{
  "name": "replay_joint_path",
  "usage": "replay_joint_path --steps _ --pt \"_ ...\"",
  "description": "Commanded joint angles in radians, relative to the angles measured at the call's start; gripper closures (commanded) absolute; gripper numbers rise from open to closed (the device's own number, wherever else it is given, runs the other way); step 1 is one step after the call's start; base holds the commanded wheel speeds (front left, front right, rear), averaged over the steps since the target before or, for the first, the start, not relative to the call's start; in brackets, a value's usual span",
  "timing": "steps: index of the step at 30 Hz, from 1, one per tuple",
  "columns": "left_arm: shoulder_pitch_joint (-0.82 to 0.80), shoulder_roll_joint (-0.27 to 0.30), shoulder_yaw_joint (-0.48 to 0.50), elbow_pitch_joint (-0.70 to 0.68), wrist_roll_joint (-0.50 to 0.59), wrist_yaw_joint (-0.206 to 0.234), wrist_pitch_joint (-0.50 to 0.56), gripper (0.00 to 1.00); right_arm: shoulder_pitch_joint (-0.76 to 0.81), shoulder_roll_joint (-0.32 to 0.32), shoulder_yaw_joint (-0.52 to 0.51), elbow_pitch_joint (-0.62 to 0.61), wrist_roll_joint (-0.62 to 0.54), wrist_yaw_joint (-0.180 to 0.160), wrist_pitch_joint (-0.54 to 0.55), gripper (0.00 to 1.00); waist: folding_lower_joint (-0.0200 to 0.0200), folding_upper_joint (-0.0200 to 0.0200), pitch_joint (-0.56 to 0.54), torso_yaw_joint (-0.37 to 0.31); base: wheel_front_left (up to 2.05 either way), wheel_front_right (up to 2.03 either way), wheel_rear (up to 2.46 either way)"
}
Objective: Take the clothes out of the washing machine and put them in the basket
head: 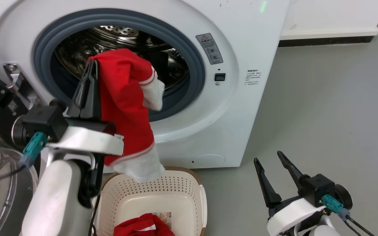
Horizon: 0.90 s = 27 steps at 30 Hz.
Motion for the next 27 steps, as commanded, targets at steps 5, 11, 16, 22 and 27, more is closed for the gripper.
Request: replay_joint_path --steps 5,11,16,22,27 --pt "0.140 -0.002 -0.006 -0.205 0.006 0.053 0.054 1.00 0.018 0.000 -0.008 -0.012 -0.003 -0.001 0.003 0.00 0.0003 0.0000 0.003 0.029 0.00 0.00 0.00" --pt "0.287 -0.023 -0.017 -0.275 -0.009 0.097 0.075 1.00 0.015 0.000 -0.005 -0.016 -0.003 -0.001 0.005 0.00 0.0003 0.0000 0.014 0.040 0.00 0.00 0.00" --pt "0.378 -0.061 -0.027 -0.196 -0.051 0.105 0.058 1.00 0.001 0.000 -0.007 -0.023 -0.007 -0.001 0.004 0.00 0.0003 0.0000 0.047 0.050 0.00 0.00 0.00" --pt "0.365 -0.091 -0.054 0.037 -0.076 0.066 0.015 1.00 -0.030 0.000 0.001 -0.033 -0.013 -0.001 0.007 0.00 0.0003 0.0000 0.112 0.061 0.00 0.00 0.00" --pt "0.290 -0.116 -0.063 0.267 -0.094 0.021 -0.021 1.00 -0.061 0.000 0.011 -0.043 -0.018 -0.001 0.006 0.00 0.0003 0.0000 0.183 0.061 0.00 0.00 0.00"
